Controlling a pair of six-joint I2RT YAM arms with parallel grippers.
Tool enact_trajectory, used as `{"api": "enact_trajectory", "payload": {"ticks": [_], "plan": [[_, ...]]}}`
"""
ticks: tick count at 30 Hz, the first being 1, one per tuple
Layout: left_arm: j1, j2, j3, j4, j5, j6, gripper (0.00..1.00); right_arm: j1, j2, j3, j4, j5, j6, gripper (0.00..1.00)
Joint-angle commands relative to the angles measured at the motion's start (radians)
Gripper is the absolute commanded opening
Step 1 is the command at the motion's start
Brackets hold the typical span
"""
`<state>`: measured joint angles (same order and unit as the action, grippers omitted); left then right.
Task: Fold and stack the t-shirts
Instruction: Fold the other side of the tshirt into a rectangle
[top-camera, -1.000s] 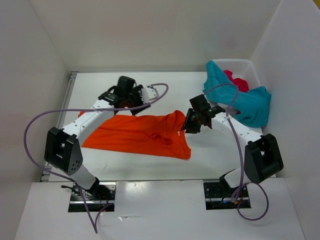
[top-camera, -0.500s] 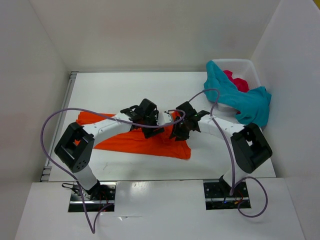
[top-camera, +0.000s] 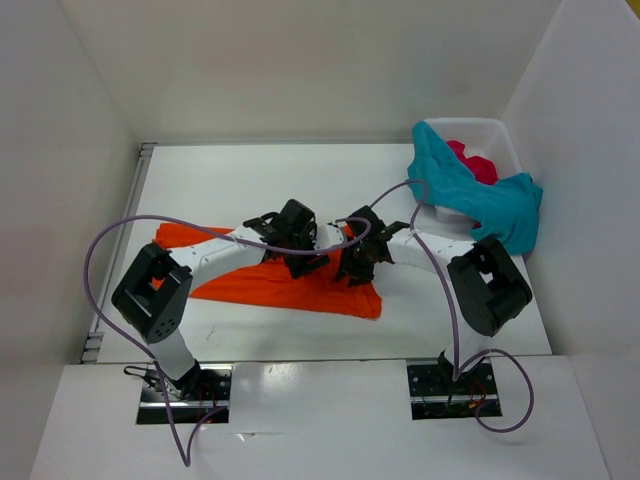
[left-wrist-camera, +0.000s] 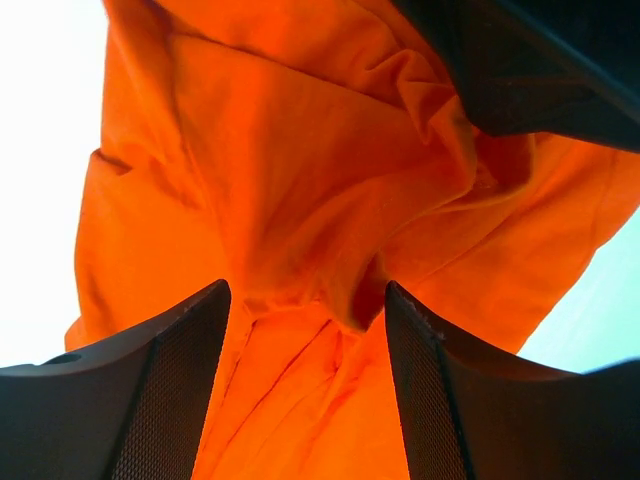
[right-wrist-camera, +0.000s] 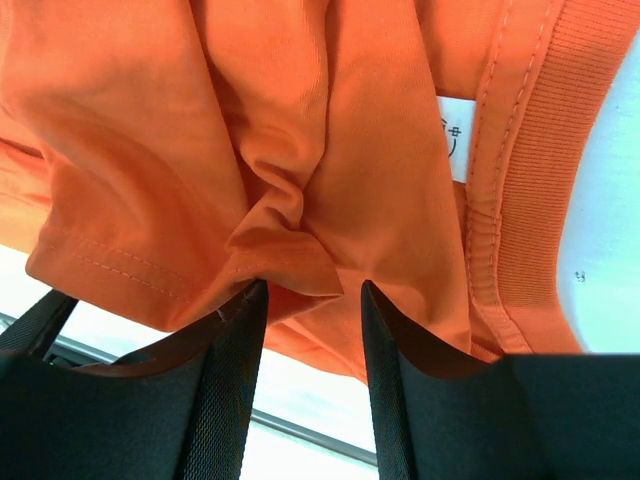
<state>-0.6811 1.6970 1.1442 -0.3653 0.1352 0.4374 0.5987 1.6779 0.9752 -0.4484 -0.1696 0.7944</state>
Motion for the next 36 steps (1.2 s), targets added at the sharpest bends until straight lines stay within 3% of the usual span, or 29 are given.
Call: {"api": "enact_trajectory", "payload": {"ticks": [1, 6, 9, 14, 20, 24, 29, 32, 36], "plan": [[-0.024, 0.009, -0.017, -0.015, 0.035, -0.013, 0.70, 0.012, 0.009, 0.031, 0.030, 0.002, -0.012, 0.46], [-0.072, 0.029, -0.037, -0.005, -0.006, -0.012, 0.70, 0.012, 0.055, 0.057, 0.028, -0.031, -0.012, 0.41], [-0.072, 0.038, -0.037, 0.005, -0.028, -0.026, 0.63, 0.012, 0.065, 0.046, 0.028, -0.022, -0.012, 0.34], [-0.072, 0.029, -0.037, -0.006, -0.028, -0.035, 0.45, 0.021, 0.045, 0.046, 0.039, -0.002, -0.012, 0.01], [-0.072, 0.020, -0.046, -0.006, -0.048, -0.046, 0.16, 0.021, -0.038, 0.046, -0.041, 0.082, 0.006, 0.00], [-0.072, 0.010, -0.046, -0.018, -0.048, -0.046, 0.05, 0.021, -0.148, 0.027, -0.104, 0.123, 0.041, 0.00], [-0.072, 0.001, -0.055, -0.040, -0.039, -0.037, 0.04, 0.044, -0.263, 0.017, -0.145, 0.104, 0.069, 0.00], [-0.072, 0.001, -0.055, -0.040, -0.048, -0.011, 0.04, 0.073, -0.264, -0.007, -0.145, 0.021, 0.069, 0.00], [-0.072, -0.017, -0.064, -0.040, -0.069, 0.017, 0.04, 0.122, -0.254, -0.007, -0.187, 0.021, 0.101, 0.00]]}}
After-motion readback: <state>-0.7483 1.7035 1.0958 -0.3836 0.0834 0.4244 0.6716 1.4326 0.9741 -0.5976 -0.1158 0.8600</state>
